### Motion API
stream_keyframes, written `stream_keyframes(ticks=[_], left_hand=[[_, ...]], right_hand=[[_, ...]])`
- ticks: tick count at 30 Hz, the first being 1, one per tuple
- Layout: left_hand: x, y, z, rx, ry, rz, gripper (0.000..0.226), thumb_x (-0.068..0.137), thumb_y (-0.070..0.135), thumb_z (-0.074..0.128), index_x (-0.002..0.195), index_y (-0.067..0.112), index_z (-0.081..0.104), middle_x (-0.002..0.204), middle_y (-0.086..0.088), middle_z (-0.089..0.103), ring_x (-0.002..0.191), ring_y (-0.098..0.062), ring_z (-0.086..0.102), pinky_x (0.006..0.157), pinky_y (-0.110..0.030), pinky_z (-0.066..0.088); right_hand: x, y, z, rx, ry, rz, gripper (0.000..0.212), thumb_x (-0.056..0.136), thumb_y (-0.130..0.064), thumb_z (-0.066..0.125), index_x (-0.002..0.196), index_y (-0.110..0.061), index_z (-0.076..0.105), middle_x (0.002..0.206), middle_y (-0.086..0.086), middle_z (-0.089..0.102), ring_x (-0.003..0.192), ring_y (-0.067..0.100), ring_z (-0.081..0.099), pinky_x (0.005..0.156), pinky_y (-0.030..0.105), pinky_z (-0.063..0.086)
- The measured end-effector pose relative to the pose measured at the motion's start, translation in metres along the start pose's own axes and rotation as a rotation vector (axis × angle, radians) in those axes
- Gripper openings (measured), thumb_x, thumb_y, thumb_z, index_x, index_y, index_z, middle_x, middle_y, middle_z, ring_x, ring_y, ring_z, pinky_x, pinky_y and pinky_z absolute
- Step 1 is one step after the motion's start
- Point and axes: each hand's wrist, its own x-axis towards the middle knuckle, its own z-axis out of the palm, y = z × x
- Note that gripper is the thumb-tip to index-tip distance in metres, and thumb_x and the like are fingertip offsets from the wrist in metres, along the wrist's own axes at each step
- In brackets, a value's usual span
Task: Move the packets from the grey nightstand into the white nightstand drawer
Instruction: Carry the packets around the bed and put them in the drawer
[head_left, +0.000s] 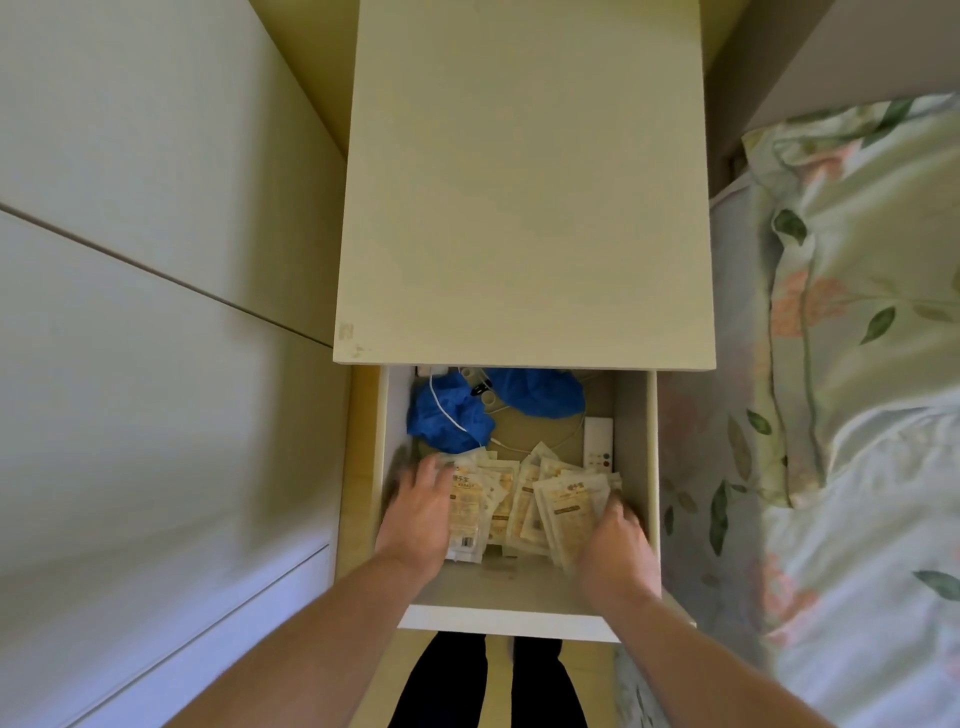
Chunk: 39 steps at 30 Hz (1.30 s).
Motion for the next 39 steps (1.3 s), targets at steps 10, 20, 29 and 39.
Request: stream_keyframes(ticks=[10, 20, 29, 39], left_hand=[[-0.028, 0.007, 0.018, 0.045, -0.356, -0.044, 0.077, 0.092, 0.002, 0.054, 0.160, 0.026, 0.025, 0.171, 0.002, -0.008, 0.158, -0.024, -0.005, 0.128, -0.047, 0.016], [-0.089, 0.057, -0.070, -0.062, -0.255, -0.078, 0.062, 0.095, 0.005, 0.048, 0.154, 0.022, 0.040, 0.170, -0.001, 0.012, 0.156, -0.024, 0.015, 0.126, -0.042, 0.024], [-0.218, 0.131, -0.188, -0.086, -0.219, 0.154, 0.045, 0.105, 0.017, 0.043, 0.148, 0.029, 0.048, 0.168, 0.007, 0.017, 0.155, -0.018, 0.017, 0.127, -0.034, 0.017], [-0.285, 0.171, -0.247, 0.143, -0.240, 0.501, 0.051, 0.102, 0.025, 0.050, 0.152, 0.034, 0.040, 0.169, 0.008, 0.012, 0.155, -0.019, 0.019, 0.126, -0.038, 0.025]], right_hand=[[-0.011, 0.012, 0.015, -0.135, -0.326, -0.181, 0.054, 0.098, -0.011, 0.047, 0.151, -0.025, 0.043, 0.162, 0.001, 0.026, 0.138, 0.029, 0.043, 0.110, 0.040, 0.045], [-0.100, 0.043, -0.039, 0.027, -0.247, -0.209, 0.053, 0.103, -0.028, 0.049, 0.156, -0.026, 0.040, 0.169, -0.006, 0.020, 0.148, 0.021, 0.038, 0.117, 0.036, 0.038], [-0.256, 0.086, -0.157, 0.257, 0.012, -0.171, 0.052, 0.098, -0.024, 0.052, 0.150, -0.027, 0.049, 0.165, -0.004, 0.030, 0.146, 0.015, 0.039, 0.114, 0.029, 0.035], [-0.416, 0.119, -0.119, 0.549, 0.286, 0.030, 0.050, 0.098, -0.030, 0.056, 0.147, -0.033, 0.048, 0.165, -0.007, 0.030, 0.141, 0.017, 0.046, 0.114, 0.030, 0.037]])
